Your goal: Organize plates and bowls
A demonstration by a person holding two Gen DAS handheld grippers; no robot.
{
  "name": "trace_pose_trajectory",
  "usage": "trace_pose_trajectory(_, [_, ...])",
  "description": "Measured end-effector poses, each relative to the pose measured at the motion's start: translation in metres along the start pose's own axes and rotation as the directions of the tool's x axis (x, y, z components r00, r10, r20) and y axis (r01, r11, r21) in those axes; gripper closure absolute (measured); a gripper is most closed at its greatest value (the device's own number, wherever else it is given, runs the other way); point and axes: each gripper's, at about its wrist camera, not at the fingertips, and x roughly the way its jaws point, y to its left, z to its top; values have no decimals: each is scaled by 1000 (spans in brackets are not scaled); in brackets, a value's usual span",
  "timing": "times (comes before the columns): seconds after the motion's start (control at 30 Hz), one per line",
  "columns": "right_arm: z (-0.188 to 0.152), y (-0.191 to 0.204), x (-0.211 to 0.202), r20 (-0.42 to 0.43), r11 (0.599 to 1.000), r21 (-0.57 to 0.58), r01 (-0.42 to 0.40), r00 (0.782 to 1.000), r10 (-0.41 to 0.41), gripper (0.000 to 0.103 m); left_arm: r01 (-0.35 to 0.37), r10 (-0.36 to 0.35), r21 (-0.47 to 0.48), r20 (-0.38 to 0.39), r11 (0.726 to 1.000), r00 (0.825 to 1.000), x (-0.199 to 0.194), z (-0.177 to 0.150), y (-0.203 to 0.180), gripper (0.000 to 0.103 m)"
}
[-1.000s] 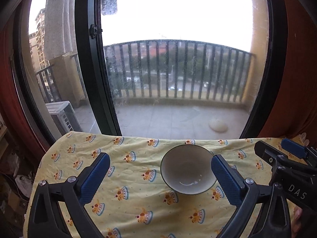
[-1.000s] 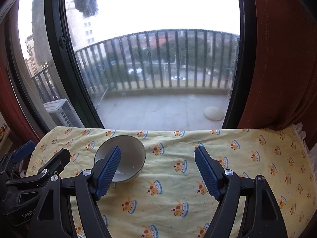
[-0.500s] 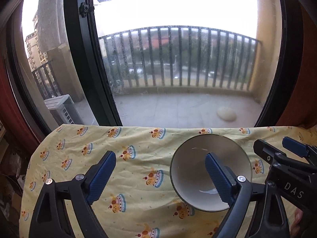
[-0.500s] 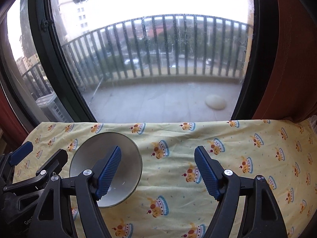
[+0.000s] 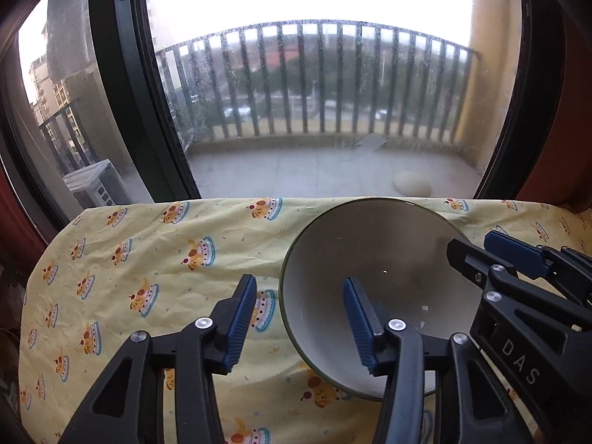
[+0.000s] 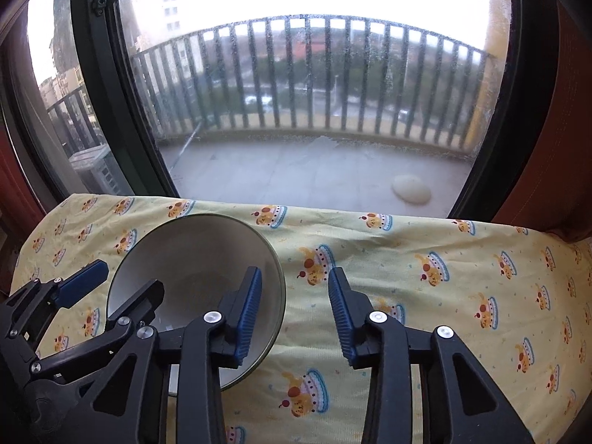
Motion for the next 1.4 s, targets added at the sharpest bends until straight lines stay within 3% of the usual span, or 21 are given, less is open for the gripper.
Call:
trace_pose_trajectory(0.27, [-1, 3, 13, -55, 999, -5, -48, 997, 47, 89, 22, -23, -19, -48, 1000, 999, 8, -1, -1, 79])
trace_pose_trajectory(0.63, [-1, 9, 9, -56, 998, -54, -22, 998, 19, 90, 21, -22, -14, -36, 1000, 999, 10, -2, -1, 80])
trace_pose_trajectory(0.83, [-7, 8, -1, -57, 998, -55, -17, 998, 14, 90, 33, -34, -22, -67, 999, 997, 6, -7, 0, 80])
trace_pose_trajectory(1.4, [-23, 4, -42, -32, 996, -85, -18, 999, 15, 90, 23, -24, -23, -32, 999, 999, -33, -24, -11, 80])
